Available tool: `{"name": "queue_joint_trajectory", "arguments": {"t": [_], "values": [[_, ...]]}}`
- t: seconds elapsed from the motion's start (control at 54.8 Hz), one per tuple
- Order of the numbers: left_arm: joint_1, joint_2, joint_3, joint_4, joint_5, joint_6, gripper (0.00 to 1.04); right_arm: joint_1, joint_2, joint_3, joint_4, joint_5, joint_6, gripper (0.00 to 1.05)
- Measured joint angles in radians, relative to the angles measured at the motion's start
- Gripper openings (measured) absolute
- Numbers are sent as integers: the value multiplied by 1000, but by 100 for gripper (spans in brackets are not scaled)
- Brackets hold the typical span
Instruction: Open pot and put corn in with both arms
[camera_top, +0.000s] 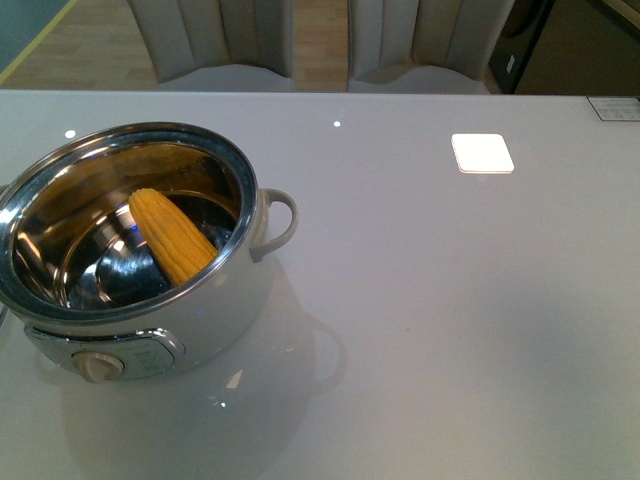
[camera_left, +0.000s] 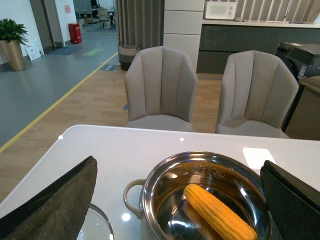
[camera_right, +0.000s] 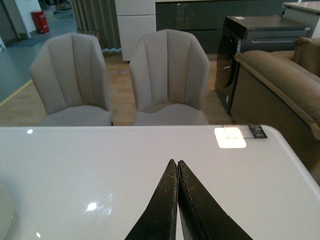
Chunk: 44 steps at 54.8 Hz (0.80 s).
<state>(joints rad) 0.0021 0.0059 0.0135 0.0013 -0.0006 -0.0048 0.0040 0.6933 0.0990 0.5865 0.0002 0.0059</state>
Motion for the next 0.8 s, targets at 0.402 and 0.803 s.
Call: {"name": "queue_joint_trajectory", "arguments": {"t": [0.402,0.803], "values": [[0,0,0,0,0,0,98,-2,-198,-81,-99,1,0,2],[0,0,0,0,0,0,98,-2,-388,-81,-280,0,0,2]]}}
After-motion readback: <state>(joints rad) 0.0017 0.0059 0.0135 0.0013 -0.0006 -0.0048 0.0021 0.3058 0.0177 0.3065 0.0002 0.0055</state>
